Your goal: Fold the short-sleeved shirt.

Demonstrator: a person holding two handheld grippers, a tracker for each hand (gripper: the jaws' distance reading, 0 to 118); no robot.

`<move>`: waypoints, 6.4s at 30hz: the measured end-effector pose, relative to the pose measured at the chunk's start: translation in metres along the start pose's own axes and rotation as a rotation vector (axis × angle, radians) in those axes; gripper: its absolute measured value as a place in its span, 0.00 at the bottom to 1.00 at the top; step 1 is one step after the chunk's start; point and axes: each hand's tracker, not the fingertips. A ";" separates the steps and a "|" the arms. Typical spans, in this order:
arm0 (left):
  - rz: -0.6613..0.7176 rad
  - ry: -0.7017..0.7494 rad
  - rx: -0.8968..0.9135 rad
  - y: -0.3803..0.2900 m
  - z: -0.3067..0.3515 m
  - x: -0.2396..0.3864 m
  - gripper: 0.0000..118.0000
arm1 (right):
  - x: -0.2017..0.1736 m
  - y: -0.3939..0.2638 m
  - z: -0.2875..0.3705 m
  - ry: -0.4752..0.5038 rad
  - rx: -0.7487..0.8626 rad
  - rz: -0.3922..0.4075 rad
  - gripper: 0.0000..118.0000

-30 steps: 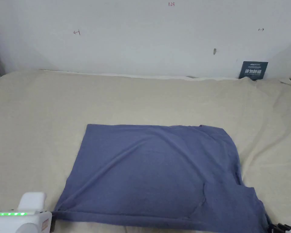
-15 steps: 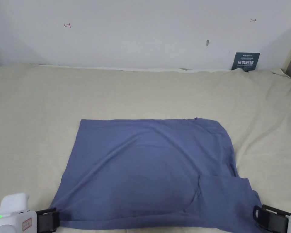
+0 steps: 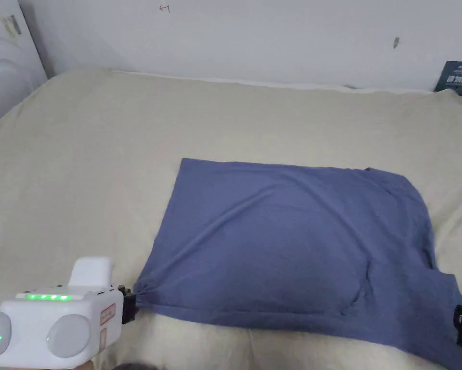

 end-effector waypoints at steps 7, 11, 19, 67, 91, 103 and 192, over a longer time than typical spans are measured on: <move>0.024 0.031 -0.073 -0.008 -0.015 -0.029 0.08 | -0.007 -0.013 -0.009 0.020 -0.032 0.050 0.01; 0.049 -0.033 -0.124 -0.010 -0.035 -0.033 1.00 | -0.004 -0.017 -0.014 0.018 -0.057 0.025 0.01; 0.099 -0.030 -0.111 -0.002 -0.068 -0.029 0.99 | 0.020 -0.024 -0.023 -0.026 -0.119 0.030 0.01; -0.201 0.272 -0.023 0.053 -0.022 -0.019 0.10 | 0.089 0.003 -0.035 -0.017 -0.148 -0.022 0.05; 0.023 0.012 -0.086 0.188 -0.185 0.019 0.10 | 0.076 0.138 -0.244 -0.063 -0.323 0.015 0.05; 0.016 -0.004 -0.057 0.155 -0.147 -0.021 0.97 | 0.092 0.086 -0.147 0.003 -0.277 -0.095 0.96; 0.048 -0.114 0.047 0.083 -0.038 0.008 0.06 | 0.039 0.034 -0.049 0.064 -0.096 -0.081 0.01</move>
